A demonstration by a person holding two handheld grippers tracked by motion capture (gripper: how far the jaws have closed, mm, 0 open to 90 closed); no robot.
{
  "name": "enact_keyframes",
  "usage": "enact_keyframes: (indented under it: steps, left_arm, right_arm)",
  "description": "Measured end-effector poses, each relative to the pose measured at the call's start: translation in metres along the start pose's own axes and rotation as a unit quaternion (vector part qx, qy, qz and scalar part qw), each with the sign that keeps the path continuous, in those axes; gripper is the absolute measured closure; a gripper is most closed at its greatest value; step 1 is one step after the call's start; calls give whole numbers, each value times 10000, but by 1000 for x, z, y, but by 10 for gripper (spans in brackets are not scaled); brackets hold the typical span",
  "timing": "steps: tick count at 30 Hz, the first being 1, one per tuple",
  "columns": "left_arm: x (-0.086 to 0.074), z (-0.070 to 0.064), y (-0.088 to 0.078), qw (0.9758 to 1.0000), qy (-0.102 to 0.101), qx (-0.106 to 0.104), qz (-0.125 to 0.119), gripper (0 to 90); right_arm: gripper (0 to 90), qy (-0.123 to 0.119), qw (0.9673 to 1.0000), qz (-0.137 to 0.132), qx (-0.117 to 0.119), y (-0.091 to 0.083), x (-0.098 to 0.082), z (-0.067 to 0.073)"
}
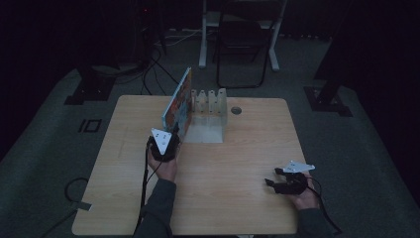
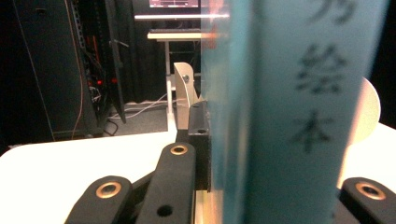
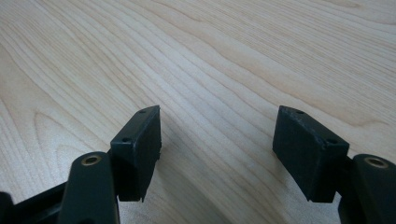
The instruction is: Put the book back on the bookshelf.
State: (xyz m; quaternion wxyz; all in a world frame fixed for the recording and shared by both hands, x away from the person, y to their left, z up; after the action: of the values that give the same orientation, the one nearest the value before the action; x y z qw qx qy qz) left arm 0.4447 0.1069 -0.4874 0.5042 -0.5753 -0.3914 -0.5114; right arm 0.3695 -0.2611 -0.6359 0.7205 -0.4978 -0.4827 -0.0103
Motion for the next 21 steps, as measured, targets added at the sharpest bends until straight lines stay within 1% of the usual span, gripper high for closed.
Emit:
enact_keyframes:
  steps: [6,10,21]
  left_arm:
    - [3,1,2,10000,-42,26,-52,814]
    - [3,0,2,10000,5,49,-55,813]
    - [1,-2,3,9999,56,48,-75,813]
  right_arm:
    - [321,-4,10000,0,1,0,0,0]
    - [321,-8,10000,0,0,0,0,0]
    - [321,-2,10000,0,4,0,0,0]
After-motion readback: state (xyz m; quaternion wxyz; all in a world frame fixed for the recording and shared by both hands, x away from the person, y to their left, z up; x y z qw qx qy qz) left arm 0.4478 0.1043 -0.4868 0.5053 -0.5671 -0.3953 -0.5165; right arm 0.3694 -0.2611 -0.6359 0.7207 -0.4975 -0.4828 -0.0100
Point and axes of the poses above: each handheld gripper's, and its own axes: y roughly forward along the jaws, x roughly out of its top, z roughly to its left, the point moved 10 cm from there along y, roughly forward along the jaws, and after that the axes turned 5 degrees about z, right-handed, at the moved point
